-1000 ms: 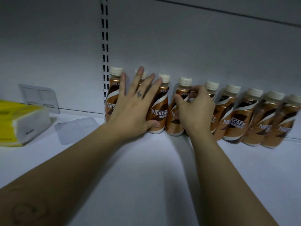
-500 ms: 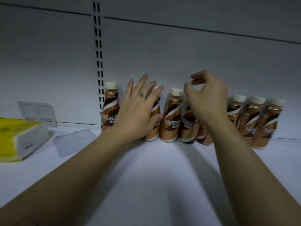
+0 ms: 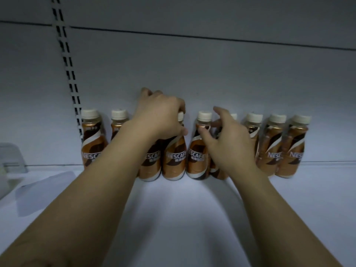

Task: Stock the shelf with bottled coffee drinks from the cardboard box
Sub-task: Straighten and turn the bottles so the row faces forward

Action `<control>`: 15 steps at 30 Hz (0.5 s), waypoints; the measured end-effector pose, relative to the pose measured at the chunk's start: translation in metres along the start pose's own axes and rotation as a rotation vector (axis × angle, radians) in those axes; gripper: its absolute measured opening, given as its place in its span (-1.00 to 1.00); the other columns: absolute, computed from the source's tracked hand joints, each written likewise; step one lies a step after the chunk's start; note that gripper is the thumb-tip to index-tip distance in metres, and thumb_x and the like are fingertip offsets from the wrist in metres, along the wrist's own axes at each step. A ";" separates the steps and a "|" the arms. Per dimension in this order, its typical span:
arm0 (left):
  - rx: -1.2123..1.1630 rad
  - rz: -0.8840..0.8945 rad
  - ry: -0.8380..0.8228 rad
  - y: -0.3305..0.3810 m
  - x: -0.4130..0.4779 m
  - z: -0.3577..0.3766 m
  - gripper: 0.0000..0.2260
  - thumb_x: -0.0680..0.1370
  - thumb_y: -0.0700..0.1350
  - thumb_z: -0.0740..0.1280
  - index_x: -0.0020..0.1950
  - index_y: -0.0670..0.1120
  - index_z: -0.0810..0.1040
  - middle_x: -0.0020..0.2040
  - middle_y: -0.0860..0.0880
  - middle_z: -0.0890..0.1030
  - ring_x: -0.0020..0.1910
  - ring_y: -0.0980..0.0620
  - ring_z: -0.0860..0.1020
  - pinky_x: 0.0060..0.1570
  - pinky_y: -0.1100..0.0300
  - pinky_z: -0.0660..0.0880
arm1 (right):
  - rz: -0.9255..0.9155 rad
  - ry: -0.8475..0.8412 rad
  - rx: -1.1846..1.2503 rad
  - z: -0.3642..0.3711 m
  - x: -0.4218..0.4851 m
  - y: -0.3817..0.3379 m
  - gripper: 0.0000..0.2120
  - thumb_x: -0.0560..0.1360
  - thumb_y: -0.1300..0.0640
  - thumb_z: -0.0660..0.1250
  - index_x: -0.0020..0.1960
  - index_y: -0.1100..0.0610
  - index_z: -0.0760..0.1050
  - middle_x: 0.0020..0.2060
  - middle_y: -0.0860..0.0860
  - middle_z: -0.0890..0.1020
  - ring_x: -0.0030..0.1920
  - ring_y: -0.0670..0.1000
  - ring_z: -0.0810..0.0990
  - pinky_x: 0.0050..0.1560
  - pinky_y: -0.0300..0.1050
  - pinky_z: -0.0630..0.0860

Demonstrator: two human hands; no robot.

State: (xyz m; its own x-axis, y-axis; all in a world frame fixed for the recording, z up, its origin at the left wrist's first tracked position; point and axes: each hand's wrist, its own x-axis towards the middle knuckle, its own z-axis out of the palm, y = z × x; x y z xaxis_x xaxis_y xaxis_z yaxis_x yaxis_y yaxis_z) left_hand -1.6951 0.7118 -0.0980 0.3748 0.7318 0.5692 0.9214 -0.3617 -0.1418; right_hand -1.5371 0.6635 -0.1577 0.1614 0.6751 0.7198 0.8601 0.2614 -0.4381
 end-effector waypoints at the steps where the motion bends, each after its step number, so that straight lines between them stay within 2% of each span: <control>1: -0.030 -0.023 -0.049 -0.001 0.002 0.000 -0.58 0.36 0.29 0.39 0.14 0.17 0.49 0.00 0.03 0.57 0.09 -0.08 0.43 0.14 -0.07 0.16 | -0.011 -0.008 -0.012 0.001 -0.001 0.000 -0.43 0.51 -0.10 0.33 0.45 0.01 0.28 0.16 0.01 0.61 0.15 0.04 0.57 0.09 -0.03 0.51; 4: -0.056 -0.047 -0.096 -0.003 0.007 0.002 -0.57 0.36 0.28 0.40 0.18 0.19 0.51 0.00 0.06 0.57 0.10 -0.08 0.44 0.13 -0.08 0.15 | -0.009 -0.039 -0.075 0.006 -0.006 -0.001 -0.37 0.49 -0.12 0.36 0.46 0.03 0.23 0.16 0.05 0.60 0.15 0.10 0.57 -0.04 -0.09 0.42; 6: -0.024 -0.033 -0.094 -0.003 0.007 0.001 -0.57 0.36 0.29 0.39 0.19 0.20 0.52 -0.10 0.08 0.52 0.07 -0.07 0.42 0.09 -0.07 0.14 | 0.018 -0.068 -0.094 0.011 -0.008 -0.004 -0.30 0.47 -0.15 0.37 0.48 0.04 0.17 0.14 0.07 0.61 0.14 0.13 0.57 -0.05 -0.07 0.44; 8: 0.000 0.002 -0.091 -0.004 0.006 0.000 -0.57 0.37 0.29 0.37 0.21 0.22 0.51 -0.14 0.08 0.47 0.06 -0.08 0.40 0.06 -0.06 0.13 | 0.047 -0.061 -0.076 0.015 -0.008 -0.005 -0.33 0.46 -0.16 0.38 0.44 0.06 0.23 0.11 0.06 0.61 0.12 0.12 0.57 -0.09 -0.09 0.40; 10: 0.004 0.037 -0.090 -0.007 0.006 -0.001 -0.55 0.39 0.28 0.36 0.24 0.23 0.49 -0.08 0.07 0.50 0.10 -0.08 0.39 0.06 -0.05 0.14 | 0.075 -0.047 -0.052 0.016 -0.007 -0.006 -0.42 0.45 -0.17 0.39 0.34 0.08 0.33 0.07 0.03 0.61 0.08 0.09 0.58 -0.10 -0.12 0.40; 12: -0.042 0.038 -0.118 -0.010 0.007 -0.003 -0.53 0.39 0.27 0.38 0.27 0.23 0.47 0.07 0.04 0.56 0.14 -0.09 0.39 0.12 -0.06 0.19 | 0.093 -0.048 -0.050 0.018 -0.007 -0.006 -0.49 0.45 -0.16 0.39 0.27 0.09 0.39 0.05 0.03 0.61 0.07 0.07 0.58 -0.05 -0.09 0.46; 15: -0.043 0.038 -0.140 -0.011 0.007 -0.006 -0.52 0.39 0.25 0.38 0.30 0.27 0.44 0.16 0.01 0.56 0.20 -0.10 0.37 0.21 -0.09 0.20 | 0.108 -0.035 -0.091 0.021 -0.007 -0.007 -0.52 0.43 -0.17 0.41 0.21 0.10 0.43 0.04 0.03 0.60 0.05 0.07 0.57 -0.07 -0.10 0.44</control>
State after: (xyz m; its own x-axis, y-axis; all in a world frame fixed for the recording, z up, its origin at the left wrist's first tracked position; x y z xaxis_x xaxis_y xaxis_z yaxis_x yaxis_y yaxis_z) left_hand -1.7032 0.7180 -0.0875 0.4229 0.7895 0.4449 0.9021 -0.4131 -0.1246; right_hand -1.5540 0.6714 -0.1708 0.2397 0.7199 0.6514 0.8791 0.1238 -0.4603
